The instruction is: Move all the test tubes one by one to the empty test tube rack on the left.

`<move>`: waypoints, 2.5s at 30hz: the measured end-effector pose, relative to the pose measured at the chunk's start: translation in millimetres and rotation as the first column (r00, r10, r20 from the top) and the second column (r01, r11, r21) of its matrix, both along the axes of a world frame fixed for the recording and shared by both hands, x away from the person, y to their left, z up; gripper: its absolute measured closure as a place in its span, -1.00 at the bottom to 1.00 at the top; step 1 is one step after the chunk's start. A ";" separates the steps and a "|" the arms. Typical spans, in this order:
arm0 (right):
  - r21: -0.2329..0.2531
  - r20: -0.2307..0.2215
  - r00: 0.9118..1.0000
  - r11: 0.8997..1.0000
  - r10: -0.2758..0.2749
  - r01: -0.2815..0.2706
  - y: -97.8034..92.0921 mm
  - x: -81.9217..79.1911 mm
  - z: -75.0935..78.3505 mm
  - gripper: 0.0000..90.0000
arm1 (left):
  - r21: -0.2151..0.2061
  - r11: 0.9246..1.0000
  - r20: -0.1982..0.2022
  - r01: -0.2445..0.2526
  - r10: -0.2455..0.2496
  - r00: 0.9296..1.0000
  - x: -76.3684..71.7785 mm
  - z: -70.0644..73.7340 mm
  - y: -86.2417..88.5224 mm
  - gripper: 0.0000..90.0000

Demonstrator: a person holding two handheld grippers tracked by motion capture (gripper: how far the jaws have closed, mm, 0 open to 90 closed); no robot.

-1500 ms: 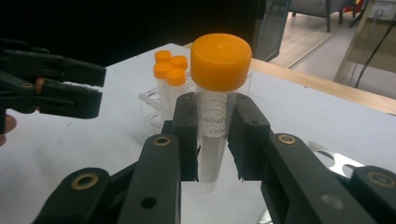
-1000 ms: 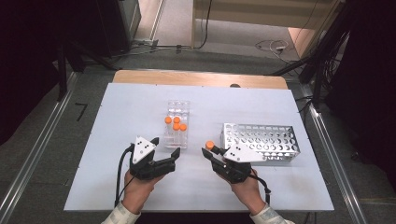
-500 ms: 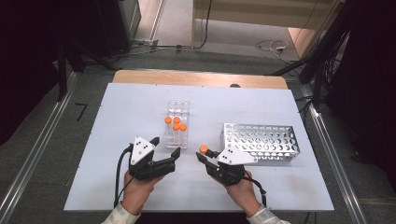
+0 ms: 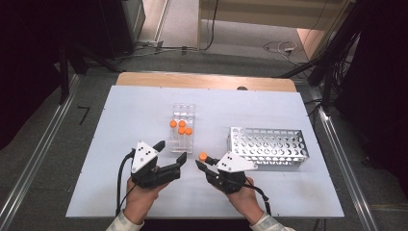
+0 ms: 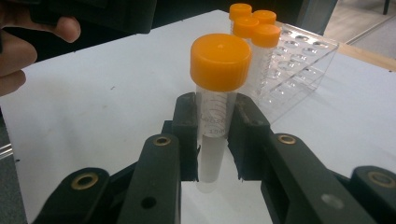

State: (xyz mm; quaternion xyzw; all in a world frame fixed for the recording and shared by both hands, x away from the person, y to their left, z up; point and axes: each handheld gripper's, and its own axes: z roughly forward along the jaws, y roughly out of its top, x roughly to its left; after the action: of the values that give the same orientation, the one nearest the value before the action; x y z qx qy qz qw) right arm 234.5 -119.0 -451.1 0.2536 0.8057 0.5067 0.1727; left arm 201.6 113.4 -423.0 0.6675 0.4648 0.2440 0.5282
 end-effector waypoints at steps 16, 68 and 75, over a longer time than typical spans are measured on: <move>-0.014 -0.012 0.999 0.999 0.045 -0.045 20.3 -3.4 -5.4 0.59 | 0.008 0.989 0.003 0.148 -0.148 0.989 -7.2 0.0 -14.7 -0.08; -0.040 -0.094 0.994 0.998 0.051 -0.055 4.6 1.9 -6.2 -0.44 | 0.005 0.991 -0.017 0.134 -0.134 0.991 1.1 -4.9 -7.3 0.52; -0.039 -0.105 0.994 0.998 0.035 -0.039 -6.7 2.2 -6.4 -0.44 | 0.002 0.992 -0.014 0.124 -0.124 0.992 2.6 -4.1 -4.8 0.52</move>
State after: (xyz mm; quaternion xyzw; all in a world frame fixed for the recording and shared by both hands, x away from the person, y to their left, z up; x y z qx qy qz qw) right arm 236.6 -125.6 -457.6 0.2611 0.8283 0.4793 0.1262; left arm 204.2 108.6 -427.2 0.6975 0.4257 0.2065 0.5382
